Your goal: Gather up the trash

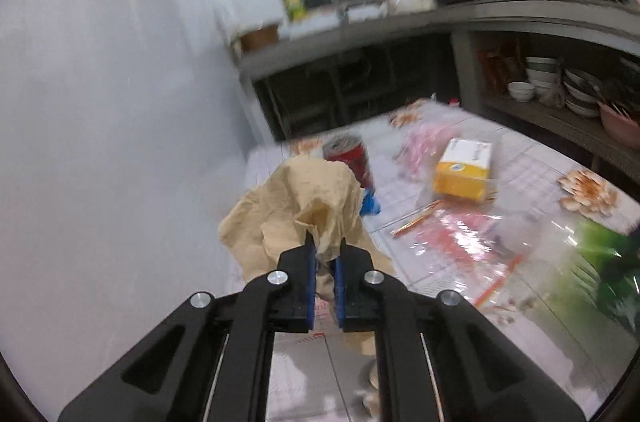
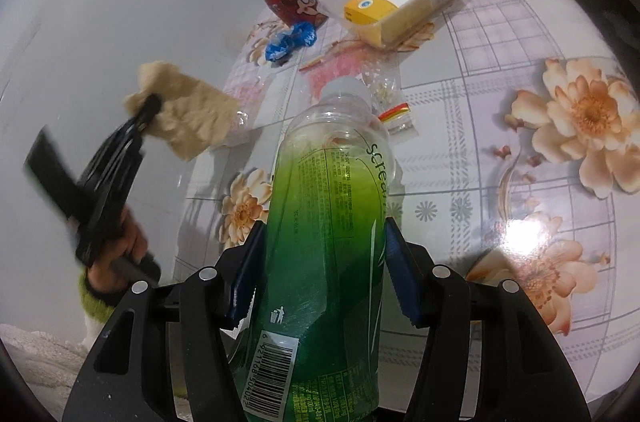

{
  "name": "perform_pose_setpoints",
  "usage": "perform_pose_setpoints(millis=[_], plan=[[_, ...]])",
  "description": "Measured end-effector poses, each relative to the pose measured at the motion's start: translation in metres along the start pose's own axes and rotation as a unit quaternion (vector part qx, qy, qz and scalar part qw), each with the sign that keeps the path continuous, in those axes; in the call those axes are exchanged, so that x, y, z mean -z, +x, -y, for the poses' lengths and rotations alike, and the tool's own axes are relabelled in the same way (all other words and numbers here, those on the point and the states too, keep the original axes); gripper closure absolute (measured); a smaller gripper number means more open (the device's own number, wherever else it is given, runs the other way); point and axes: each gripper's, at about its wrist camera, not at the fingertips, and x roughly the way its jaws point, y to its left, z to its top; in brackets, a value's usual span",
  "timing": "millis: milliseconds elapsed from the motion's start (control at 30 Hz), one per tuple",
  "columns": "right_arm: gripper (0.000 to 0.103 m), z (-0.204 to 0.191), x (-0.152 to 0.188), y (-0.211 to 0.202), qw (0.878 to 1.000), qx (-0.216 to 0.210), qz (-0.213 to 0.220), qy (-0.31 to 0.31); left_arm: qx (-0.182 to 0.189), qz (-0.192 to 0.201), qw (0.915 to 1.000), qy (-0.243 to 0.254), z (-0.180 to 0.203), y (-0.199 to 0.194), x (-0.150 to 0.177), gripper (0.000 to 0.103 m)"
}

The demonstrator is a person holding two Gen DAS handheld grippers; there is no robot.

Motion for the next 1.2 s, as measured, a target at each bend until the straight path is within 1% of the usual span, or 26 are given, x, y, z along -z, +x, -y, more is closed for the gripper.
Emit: perform_pose_setpoints(millis=[67,133,200,267,300,333,367,400,433,467,500,533,567,600,667,767,833,900,933,1000,1033,1100,1167,1200], plan=[[0.049,-0.001,0.002,-0.004,1.0,0.0,0.006,-0.005,0.002,0.004,0.9997,0.026,0.017,-0.016,0.007,0.096],[0.049,-0.003,0.009,-0.017,1.0,0.002,0.015,-0.014,0.022,-0.012,0.9983,0.053,0.039,-0.025,0.019,0.096],[0.049,-0.002,0.016,-0.029,0.999,0.01,0.026,-0.024,0.06,-0.043,0.9947,0.071,0.063,-0.028,0.038,0.096],[0.049,0.002,0.023,-0.038,0.999,0.022,0.034,-0.027,0.1,-0.074,0.9901,0.065,0.078,-0.026,0.053,0.096],[0.049,0.006,0.025,-0.039,0.999,0.027,0.036,-0.024,0.127,-0.091,0.9866,0.048,0.082,-0.024,0.059,0.096],[0.049,0.011,0.027,-0.042,0.999,0.031,0.037,-0.018,0.147,-0.103,0.9834,0.028,0.082,-0.02,0.062,0.096],[0.049,0.016,0.029,-0.043,0.999,0.033,0.037,-0.012,0.179,-0.128,0.9753,-0.015,0.078,-0.013,0.067,0.096],[0.049,0.023,0.03,-0.045,0.999,0.033,0.035,-0.001,0.211,-0.154,0.9633,-0.062,0.071,-0.002,0.071,0.096],[0.049,0.027,0.03,-0.045,0.999,0.033,0.034,0.006,0.228,-0.173,0.9529,-0.101,0.066,0.007,0.075,0.096],[0.049,0.034,0.031,-0.045,0.999,0.033,0.033,0.02,0.248,-0.198,0.9345,-0.16,0.054,0.02,0.081,0.096],[0.049,0.037,0.031,-0.045,0.999,0.033,0.032,0.025,0.272,-0.206,0.9165,-0.209,0.042,0.028,0.085,0.096],[0.049,0.04,0.031,-0.045,0.998,0.033,0.032,0.031,0.285,-0.216,0.9027,-0.239,0.034,0.035,0.087,0.096],[0.049,0.043,0.032,-0.045,0.998,0.033,0.033,0.035,0.287,-0.22,0.8986,-0.248,0.029,0.038,0.088,0.096],[0.049,0.043,0.032,-0.044,0.998,0.033,0.033,0.038,0.286,-0.222,0.8985,-0.249,0.029,0.041,0.088,0.095],[0.049,0.046,0.033,-0.04,0.998,0.033,0.029,0.043,0.28,-0.224,0.9016,-0.243,0.029,0.042,0.088,0.095],[0.048,0.047,0.034,-0.036,0.998,0.034,0.025,0.045,0.263,-0.223,0.9114,-0.225,0.032,0.039,0.084,0.095],[0.048,0.044,0.034,-0.034,0.998,0.038,0.025,0.04,0.246,-0.221,0.9199,-0.21,0.036,0.036,0.083,0.095],[0.048,0.041,0.032,-0.032,0.998,0.044,0.023,0.033,0.237,-0.22,0.9265,-0.192,0.04,0.034,0.081,0.094],[0.048,0.04,0.032,-0.032,0.998,0.046,0.022,0.03,0.231,-0.219,0.9316,-0.175,0.043,0.032,0.078,0.092],[0.048,0.039,0.03,-0.028,0.998,0.046,0.02,0.029,0.228,-0.214,0.9366,-0.159,0.043,0.026,0.076,0.083],[0.048,0.039,0.029,-0.027,0.998,0.046,0.019,0.029,0.226,-0.212,0.938,-0.155,0.042,0.023,0.076,0.081],[0.048,0.039,0.028,-0.026,0.998,0.046,0.019,0.029,0.225,-0.203,0.9405,-0.155,0.039,0.019,0.072,0.071],[0.048,0.039,0.028,-0.025,0.998,0.046,0.019,0.029,0.213,-0.188,0.9467,-0.152,0.034,0.015,0.069,0.064],[0.048,0.039,0.027,-0.025,0.998,0.046,0.019,0.028,0.2,-0.182,0.952,-0.142,0.033,0.013,0.068,0.06]])
